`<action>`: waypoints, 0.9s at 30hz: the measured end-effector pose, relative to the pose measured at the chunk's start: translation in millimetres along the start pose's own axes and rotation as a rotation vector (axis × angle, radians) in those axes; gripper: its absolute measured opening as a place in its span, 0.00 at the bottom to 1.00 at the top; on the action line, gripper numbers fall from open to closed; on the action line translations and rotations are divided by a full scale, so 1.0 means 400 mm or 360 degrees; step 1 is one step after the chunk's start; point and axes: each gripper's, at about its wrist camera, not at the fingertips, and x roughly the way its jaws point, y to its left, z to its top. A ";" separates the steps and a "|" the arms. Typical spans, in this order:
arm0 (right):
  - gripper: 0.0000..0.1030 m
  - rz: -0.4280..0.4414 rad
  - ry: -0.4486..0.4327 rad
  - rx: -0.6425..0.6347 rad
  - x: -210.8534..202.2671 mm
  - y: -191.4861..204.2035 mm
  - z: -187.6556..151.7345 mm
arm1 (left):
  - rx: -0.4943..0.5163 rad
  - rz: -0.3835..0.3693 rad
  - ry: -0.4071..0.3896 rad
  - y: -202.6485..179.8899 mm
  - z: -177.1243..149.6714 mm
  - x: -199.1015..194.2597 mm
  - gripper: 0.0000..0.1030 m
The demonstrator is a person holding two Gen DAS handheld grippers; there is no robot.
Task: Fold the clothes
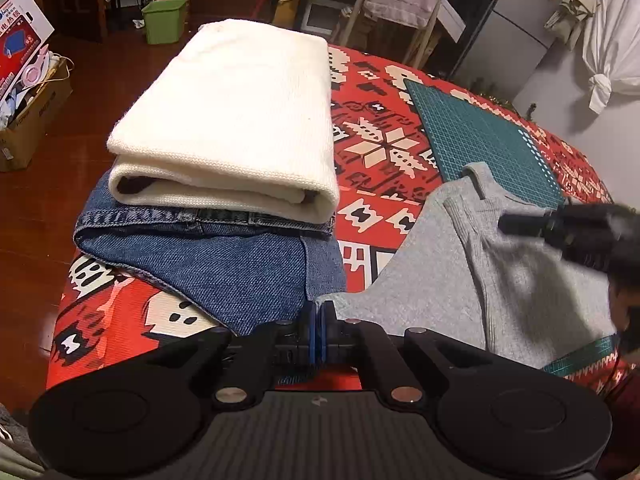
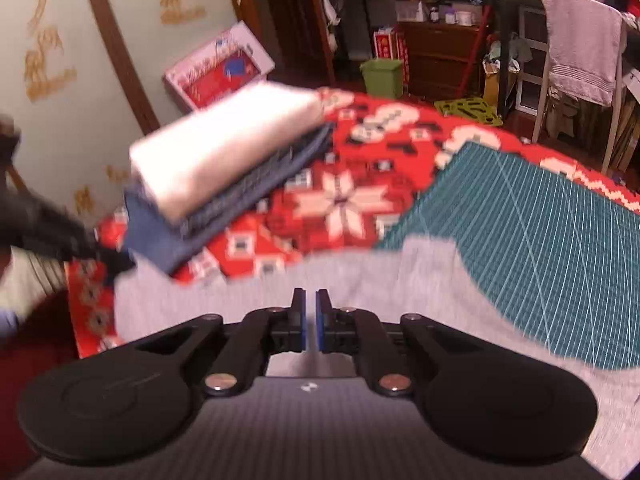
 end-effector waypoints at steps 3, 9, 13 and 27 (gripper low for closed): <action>0.05 -0.0001 0.0007 0.0036 0.045 -0.001 -0.014 | -0.0034 -0.0011 -0.0001 0.006 0.000 0.002 0.02; 0.05 -0.0054 -0.0013 -0.0025 0.089 0.018 0.004 | -0.0110 -0.0033 -0.0018 0.023 -0.005 0.000 0.03; 0.06 -0.0057 -0.0031 -0.0017 0.087 0.017 0.021 | -0.0151 -0.0054 -0.0024 0.031 -0.009 -0.001 0.03; 0.06 0.0192 0.0142 -0.0153 -0.038 0.162 -0.131 | -0.0160 -0.0053 -0.0033 0.037 -0.010 0.002 0.04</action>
